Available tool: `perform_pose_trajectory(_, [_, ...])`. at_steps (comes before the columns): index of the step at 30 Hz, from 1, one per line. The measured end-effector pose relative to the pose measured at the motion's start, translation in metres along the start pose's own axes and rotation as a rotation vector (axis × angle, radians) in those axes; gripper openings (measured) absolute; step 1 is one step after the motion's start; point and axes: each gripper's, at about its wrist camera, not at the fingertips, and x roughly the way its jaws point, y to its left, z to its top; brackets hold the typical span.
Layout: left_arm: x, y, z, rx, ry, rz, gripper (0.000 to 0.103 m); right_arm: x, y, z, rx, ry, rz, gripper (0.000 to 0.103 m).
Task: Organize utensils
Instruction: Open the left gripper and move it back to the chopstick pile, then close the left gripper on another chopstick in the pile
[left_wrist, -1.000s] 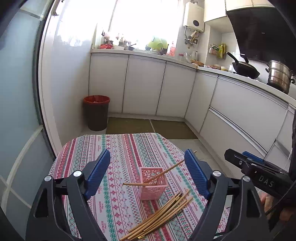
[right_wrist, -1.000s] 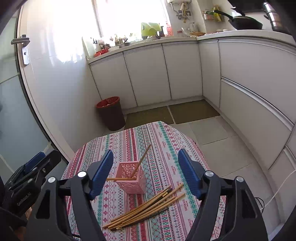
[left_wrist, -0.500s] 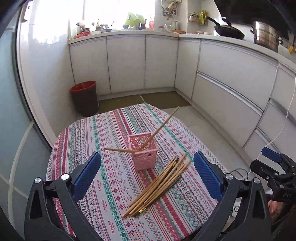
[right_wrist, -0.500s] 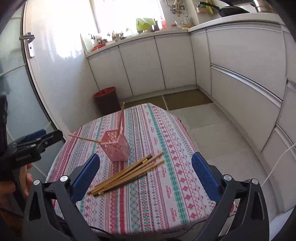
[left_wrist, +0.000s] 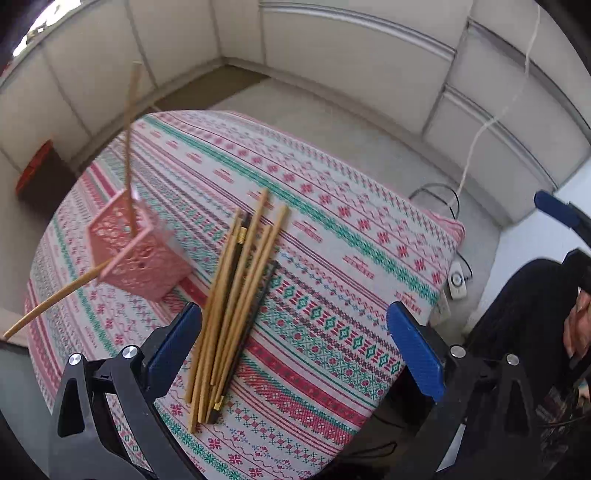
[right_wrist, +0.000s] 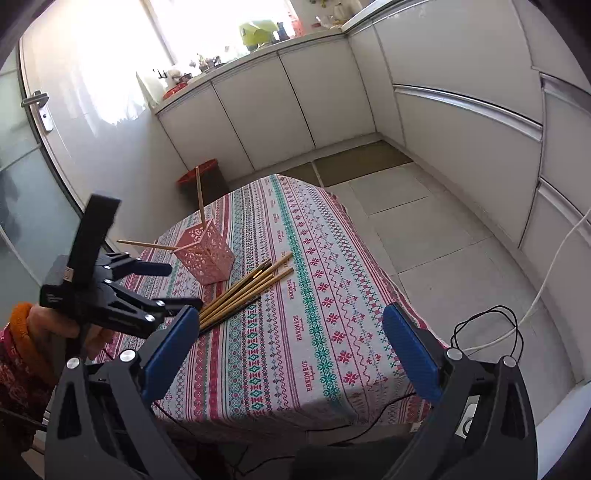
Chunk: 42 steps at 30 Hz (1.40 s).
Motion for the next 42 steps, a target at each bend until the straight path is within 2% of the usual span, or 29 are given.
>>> perform_pose_trajectory(2, [0.018, -0.003, 0.003, 0.052, 0.042, -0.048, 0.095, -0.003, -0.001, -0.001, -0.007, -0.024, -0.005, 0.097])
perform_pose_trajectory(5, [0.04, 0.001, 0.01, 0.072, 0.104, -0.115, 0.093, -0.003, -0.002, -0.002, -0.013, -0.034, -0.013, 0.096])
perform_pose_trajectory(8, [0.059, 0.002, 0.022, 0.071, 0.148, -0.138, 0.091, -0.001, -0.01, -0.001, 0.025, -0.035, -0.002, 0.096])
perform_pose_trajectory(11, [0.072, 0.0, 0.029, 0.089, 0.176, -0.206, 0.089, 0.003, -0.021, 0.002, 0.085, -0.026, 0.016, 0.097])
perform_pose_trajectory(14, [0.085, -0.002, 0.033, 0.115, 0.206, -0.204, 0.087, 0.006, -0.032, 0.004, 0.143, -0.008, 0.033, 0.097])
perform_pose_trajectory(18, [0.1, 0.001, 0.04, 0.102, 0.227, -0.246, 0.086, 0.009, -0.043, 0.005, 0.21, -0.007, 0.055, 0.096])
perform_pose_trajectory(20, [0.112, 0.003, 0.041, 0.105, 0.256, -0.233, 0.083, 0.011, -0.045, 0.004, 0.223, -0.004, 0.06, 0.097])
perform_pose_trajectory(21, [0.119, 0.006, 0.041, 0.105, 0.274, -0.227, 0.079, 0.011, -0.045, 0.004, 0.223, -0.001, 0.06, 0.097])
perform_pose_trajectory(23, [0.125, 0.011, 0.041, 0.1, 0.274, -0.21, 0.078, 0.012, -0.045, 0.004, 0.221, -0.003, 0.058, 0.096])
perform_pose_trajectory(25, [0.129, 0.02, 0.042, 0.07, 0.278, -0.241, 0.077, 0.013, -0.045, 0.005, 0.224, -0.006, 0.06, 0.096])
perform_pose_trajectory(27, [0.129, 0.023, 0.042, 0.089, 0.286, -0.26, 0.077, 0.016, -0.047, 0.005, 0.235, -0.001, 0.063, 0.096])
perform_pose_trajectory(30, [0.128, 0.025, 0.04, 0.124, 0.298, -0.24, 0.075, 0.021, -0.049, 0.005, 0.257, 0.011, 0.064, 0.096])
perform_pose_trajectory(32, [0.127, 0.019, 0.038, 0.159, 0.3, -0.178, 0.07, 0.023, -0.05, 0.006, 0.264, 0.018, 0.057, 0.096])
perform_pose_trajectory(34, [0.128, 0.011, 0.036, 0.174, 0.294, -0.11, 0.056, 0.024, -0.049, 0.007, 0.262, 0.019, 0.046, 0.096])
perform_pose_trajectory(35, [0.128, 0.009, 0.035, 0.168, 0.289, -0.086, 0.052, 0.023, -0.049, 0.008, 0.26, 0.018, 0.041, 0.096])
perform_pose_trajectory(36, [0.127, 0.012, 0.035, 0.149, 0.287, -0.071, 0.045, 0.023, -0.048, 0.008, 0.256, 0.017, 0.036, 0.096])
perform_pose_trajectory(37, [0.127, 0.014, 0.036, 0.134, 0.283, -0.048, 0.033, 0.023, -0.047, 0.008, 0.251, 0.017, 0.03, 0.096])
perform_pose_trajectory(39, [0.124, 0.022, 0.034, 0.104, 0.28, -0.016, 0.019, 0.024, -0.046, 0.009, 0.244, 0.018, 0.019, 0.096])
perform_pose_trajectory(42, [0.119, 0.021, 0.03, 0.118, 0.259, 0.034, 0.014, 0.025, -0.048, 0.009, 0.248, 0.025, 0.003, 0.096])
